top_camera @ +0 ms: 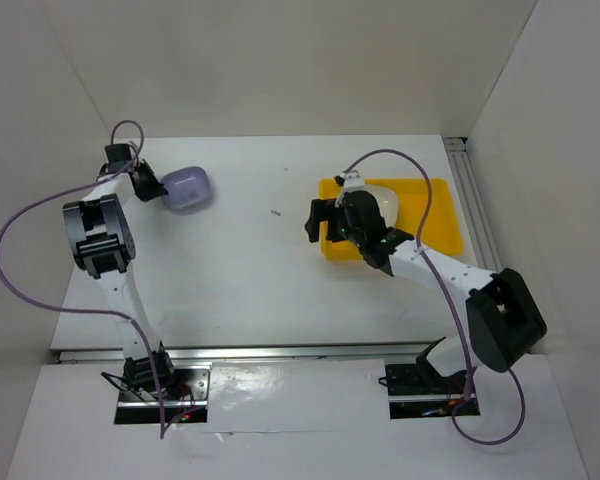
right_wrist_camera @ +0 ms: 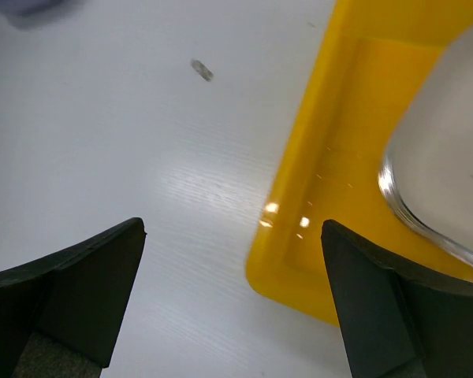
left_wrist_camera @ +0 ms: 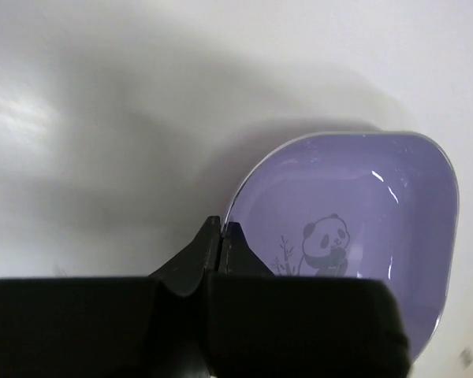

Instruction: Place the plates into the plastic bin on the countertop

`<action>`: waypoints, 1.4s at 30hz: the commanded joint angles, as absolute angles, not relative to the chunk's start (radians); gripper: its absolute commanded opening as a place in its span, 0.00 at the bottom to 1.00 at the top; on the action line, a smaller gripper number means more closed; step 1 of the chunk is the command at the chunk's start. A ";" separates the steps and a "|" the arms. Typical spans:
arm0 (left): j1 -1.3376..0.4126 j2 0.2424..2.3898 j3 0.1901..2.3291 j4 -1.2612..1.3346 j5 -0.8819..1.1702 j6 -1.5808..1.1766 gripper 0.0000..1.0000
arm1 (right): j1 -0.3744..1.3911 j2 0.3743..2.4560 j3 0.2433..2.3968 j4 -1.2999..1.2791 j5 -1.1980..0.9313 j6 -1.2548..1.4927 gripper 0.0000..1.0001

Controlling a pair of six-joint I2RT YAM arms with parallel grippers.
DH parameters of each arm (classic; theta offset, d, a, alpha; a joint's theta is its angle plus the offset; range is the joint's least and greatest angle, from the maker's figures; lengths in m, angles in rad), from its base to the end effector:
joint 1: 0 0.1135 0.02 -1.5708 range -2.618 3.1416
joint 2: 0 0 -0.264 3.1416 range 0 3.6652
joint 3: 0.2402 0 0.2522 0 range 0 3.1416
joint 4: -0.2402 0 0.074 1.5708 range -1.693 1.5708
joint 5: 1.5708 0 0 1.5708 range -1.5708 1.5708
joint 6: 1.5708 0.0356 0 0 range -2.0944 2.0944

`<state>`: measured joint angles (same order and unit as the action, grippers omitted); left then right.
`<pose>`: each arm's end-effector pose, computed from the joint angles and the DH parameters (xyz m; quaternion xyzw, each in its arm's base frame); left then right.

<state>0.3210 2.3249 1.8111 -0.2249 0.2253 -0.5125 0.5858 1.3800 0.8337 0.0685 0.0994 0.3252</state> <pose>0.4997 0.1578 0.1646 -0.3264 0.8495 -0.1408 0.3899 0.2583 0.1671 0.2464 -0.0853 0.8494 0.1902 0.4848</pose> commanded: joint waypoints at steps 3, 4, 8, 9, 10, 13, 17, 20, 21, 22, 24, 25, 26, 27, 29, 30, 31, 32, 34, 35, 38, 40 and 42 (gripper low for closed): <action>0.160 1.909 1.390 -0.013 0.266 -0.180 0.00 | 0.667 1.514 1.089 0.131 0.080 0.336 1.00; 0.144 1.807 1.338 0.001 0.253 -0.129 0.00 | 0.667 1.560 1.129 0.117 0.080 0.336 1.00; 0.078 1.622 1.166 0.029 0.200 -0.066 0.00 | 0.705 1.669 1.278 0.080 0.022 0.359 1.00; 0.062 1.593 1.117 0.029 0.166 -0.066 0.00 | 0.718 1.686 1.308 0.080 0.012 0.359 1.00; 0.031 1.565 1.092 0.040 0.150 -0.052 0.00 | 0.736 1.713 1.322 0.080 0.012 0.373 1.00; -0.017 1.465 1.029 0.040 0.129 -0.052 0.00 | 0.767 1.758 1.357 0.080 0.055 0.393 1.00; -0.052 1.382 1.020 -0.001 0.140 -0.110 0.00 | 0.805 1.836 1.358 0.090 0.081 0.455 1.00; -0.090 1.362 1.039 -0.026 0.130 -0.123 0.00 | 0.828 1.861 1.345 0.124 0.067 0.483 0.97; -0.091 1.362 1.048 -0.040 0.120 -0.132 0.00 | 0.828 1.871 1.345 0.147 0.067 0.498 0.96; -0.104 1.362 1.057 -0.040 0.120 -0.132 0.00 | 0.828 1.871 1.335 0.147 0.078 0.512 0.92; -0.113 1.351 1.057 -0.049 0.120 -0.156 0.00 | 0.828 1.881 1.324 0.161 0.092 0.523 0.81; -0.114 1.339 1.068 -0.063 0.129 -0.156 0.00 | 0.837 1.881 1.315 0.161 0.112 0.523 0.73; -0.114 1.325 1.068 -0.063 0.129 -0.166 0.00 | 0.838 1.881 1.306 0.161 0.121 0.532 0.44; -0.114 1.316 1.068 -0.075 0.129 -0.166 0.00 | 0.838 1.872 1.305 0.161 0.139 0.532 0.28; -0.114 1.306 1.068 -0.097 0.156 -0.166 0.00 | 0.838 1.862 1.305 0.138 0.176 0.532 0.14; -0.123 1.305 1.068 -0.109 0.156 -0.166 0.00 | 0.838 1.853 1.305 0.124 0.195 0.544 0.00; -0.123 1.296 1.081 -0.124 0.179 -0.166 0.04 | 0.838 1.853 1.305 0.100 0.227 0.545 0.00; -0.123 1.296 1.097 -0.142 0.190 -0.166 0.23 | 0.838 1.841 1.315 0.091 0.239 0.554 0.00; -0.123 1.273 1.107 -0.182 0.224 -0.166 0.62 | 0.827 1.830 1.325 0.062 0.267 0.570 0.00; -0.123 1.243 1.108 -0.183 0.251 -0.166 0.77 | 0.827 1.821 1.336 0.023 0.291 0.581 0.00; -0.123 1.186 1.150 -0.210 0.310 -0.112 1.00 | 0.793 1.809 1.345 -0.043 0.314 0.612 0.00; -0.112 1.141 1.195 -0.253 0.319 -0.065 1.00 | 0.756 1.783 1.345 -0.081 0.325 0.632 0.00; -0.069 1.121 1.270 -0.325 0.348 -0.043 1.00 | 0.712 1.741 1.345 -0.139 0.336 0.632 0.00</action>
